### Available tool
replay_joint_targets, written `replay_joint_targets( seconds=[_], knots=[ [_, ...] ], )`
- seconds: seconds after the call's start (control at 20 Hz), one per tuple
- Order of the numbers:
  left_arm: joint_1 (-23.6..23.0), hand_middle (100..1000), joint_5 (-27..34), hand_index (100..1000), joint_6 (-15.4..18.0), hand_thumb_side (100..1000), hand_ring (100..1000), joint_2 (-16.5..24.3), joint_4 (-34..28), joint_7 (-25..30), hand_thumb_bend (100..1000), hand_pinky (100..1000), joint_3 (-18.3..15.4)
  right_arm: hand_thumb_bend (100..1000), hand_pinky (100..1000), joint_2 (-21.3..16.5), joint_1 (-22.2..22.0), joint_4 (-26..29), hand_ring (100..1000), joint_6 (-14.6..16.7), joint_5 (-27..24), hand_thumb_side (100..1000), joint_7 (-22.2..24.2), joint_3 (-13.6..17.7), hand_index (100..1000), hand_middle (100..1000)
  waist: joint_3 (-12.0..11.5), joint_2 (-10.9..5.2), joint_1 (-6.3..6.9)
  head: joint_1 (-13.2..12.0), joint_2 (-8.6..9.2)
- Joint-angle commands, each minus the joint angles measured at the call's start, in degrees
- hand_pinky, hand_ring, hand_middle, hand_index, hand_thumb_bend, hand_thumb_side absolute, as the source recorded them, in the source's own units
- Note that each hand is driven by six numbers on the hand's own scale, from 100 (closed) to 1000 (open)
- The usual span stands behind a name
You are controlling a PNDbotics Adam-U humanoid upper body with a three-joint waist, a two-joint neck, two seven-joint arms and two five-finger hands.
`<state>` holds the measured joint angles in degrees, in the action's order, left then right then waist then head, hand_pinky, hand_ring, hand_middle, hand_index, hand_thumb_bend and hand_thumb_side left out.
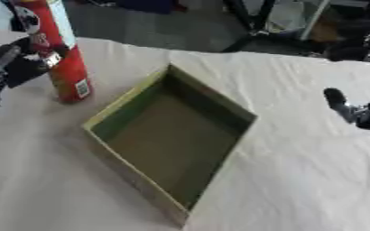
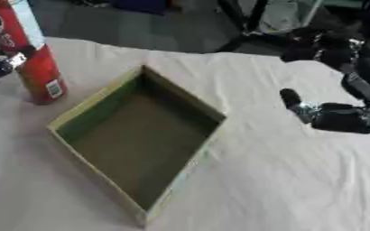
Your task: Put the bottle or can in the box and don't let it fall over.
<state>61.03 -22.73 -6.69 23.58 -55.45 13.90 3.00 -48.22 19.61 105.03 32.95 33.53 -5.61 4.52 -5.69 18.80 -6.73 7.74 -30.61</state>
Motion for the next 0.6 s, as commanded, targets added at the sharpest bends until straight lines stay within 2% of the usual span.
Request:
replay_joint_targets(
  seconds=[0.05,0.15,0.25,0.35,0.6],
  knots=[
    [1.1,1000,0.4,902,0.3,718,1000,0.6,-0.9,0.5,497,1000,0.1,445,886,-2.3,0.2,0.4,750,-0.5,0.1,164,-2.4,1.0,687,611,0.0,-1.77,0.35,0.2,0.12],
    [1.1,1000,0.5,903,0.5,700,1000,0.5,-1.0,0.9,540,1000,0.2,466,874,-2.3,0.0,0.7,721,-1.1,0.4,209,-5.2,1.0,652,565,0.1,-1.75,0.34,0.2,0.16],
    [1.1,1000,0.6,905,0.7,671,1000,0.5,-1.2,1.5,626,1000,0.3,509,857,-2.2,-0.1,0.9,677,-1.8,1.3,217,-8.0,1.0,618,506,0.1,-1.71,0.37,0.2,0.27],
    [1.2,1000,0.7,909,1.0,656,1000,0.5,-1.3,2.2,681,1000,0.3,515,849,-2.2,-0.2,1.1,652,-2.4,2.3,198,-10.6,0.8,600,459,0.0,-1.68,0.41,0.3,0.26],
    [1.3,1000,0.1,921,1.2,730,1000,0.4,-1.3,2.4,785,1000,0.2,503,838,-1.8,-0.5,1.5,620,-3.7,4.4,117,-15.5,0.2,584,429,-0.1,-1.65,0.40,0.5,0.19]
  ],
)
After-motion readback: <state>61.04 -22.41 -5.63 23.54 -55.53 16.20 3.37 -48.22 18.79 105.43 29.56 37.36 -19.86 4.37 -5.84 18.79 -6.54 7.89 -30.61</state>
